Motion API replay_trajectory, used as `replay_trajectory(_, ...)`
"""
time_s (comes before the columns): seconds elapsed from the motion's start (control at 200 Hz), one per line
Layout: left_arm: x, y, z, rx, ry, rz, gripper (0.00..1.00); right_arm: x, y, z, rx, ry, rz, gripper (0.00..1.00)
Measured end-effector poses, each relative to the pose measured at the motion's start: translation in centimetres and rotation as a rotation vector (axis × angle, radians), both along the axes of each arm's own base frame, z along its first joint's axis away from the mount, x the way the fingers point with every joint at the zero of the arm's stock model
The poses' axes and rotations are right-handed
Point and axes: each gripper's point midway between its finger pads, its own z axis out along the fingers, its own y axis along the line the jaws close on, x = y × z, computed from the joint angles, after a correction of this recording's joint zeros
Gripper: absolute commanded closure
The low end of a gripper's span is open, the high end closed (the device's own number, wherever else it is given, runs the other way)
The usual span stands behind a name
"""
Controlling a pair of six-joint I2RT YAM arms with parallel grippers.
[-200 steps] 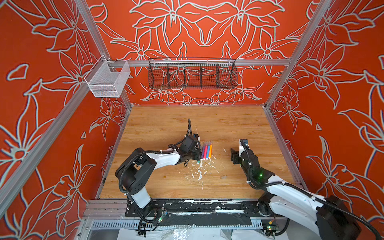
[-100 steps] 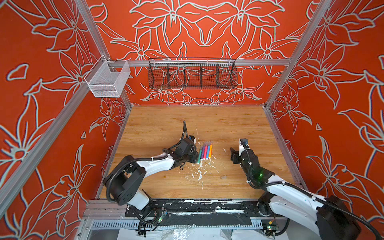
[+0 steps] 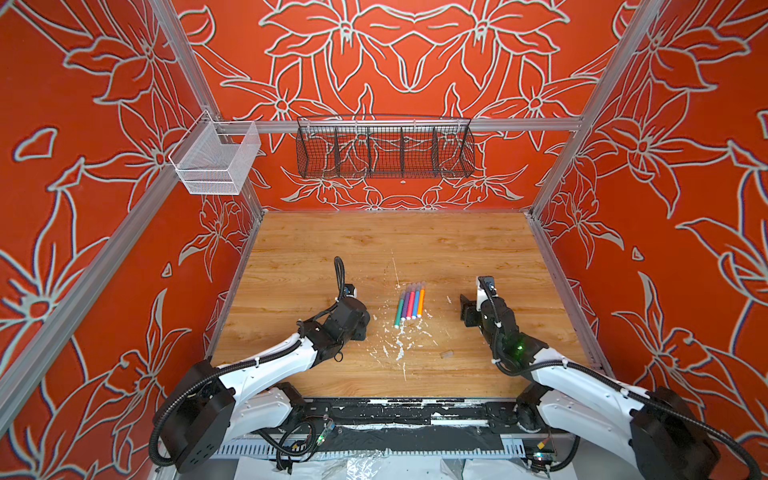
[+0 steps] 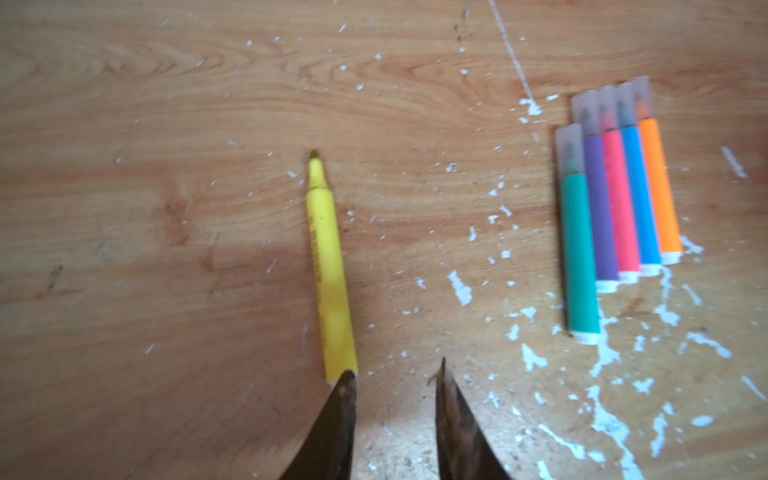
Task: Insert the pens into the pen caps
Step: 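Move the open left gripper over the yellow marker, then close the left gripper on the yellow marker and lift it upright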
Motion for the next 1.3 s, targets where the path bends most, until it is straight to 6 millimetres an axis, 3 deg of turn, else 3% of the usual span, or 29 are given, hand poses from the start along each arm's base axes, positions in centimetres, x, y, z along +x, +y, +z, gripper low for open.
replay_trajectory(0.345, 0.3, 2.3, -3.4, 0.053, 0.116, 0.129, 0.67, 0.1, 0.1, -0.4, -0.008, 0.015, 0.004, 0.31)
replay_trajectory(0.515, 0.6, 2.2, -4.6, 0.049, 0.156, 0.132, 0.67, 0.1, 0.1, -0.4, -0.007, 0.015, 0.004, 0.31)
replay_trajectory(0.951, 3.8, 0.8, -4.5, 0.033, 0.159, 0.140, 0.72, 0.0, 0.2, -0.3, -0.001, 0.012, 0.011, 0.31)
replay_trajectory(1.301, 4.1, 0.7, -4.6, 0.050, 0.162, 0.124, 0.90, 0.0, 0.2, -0.3, -0.001, 0.012, 0.011, 0.31)
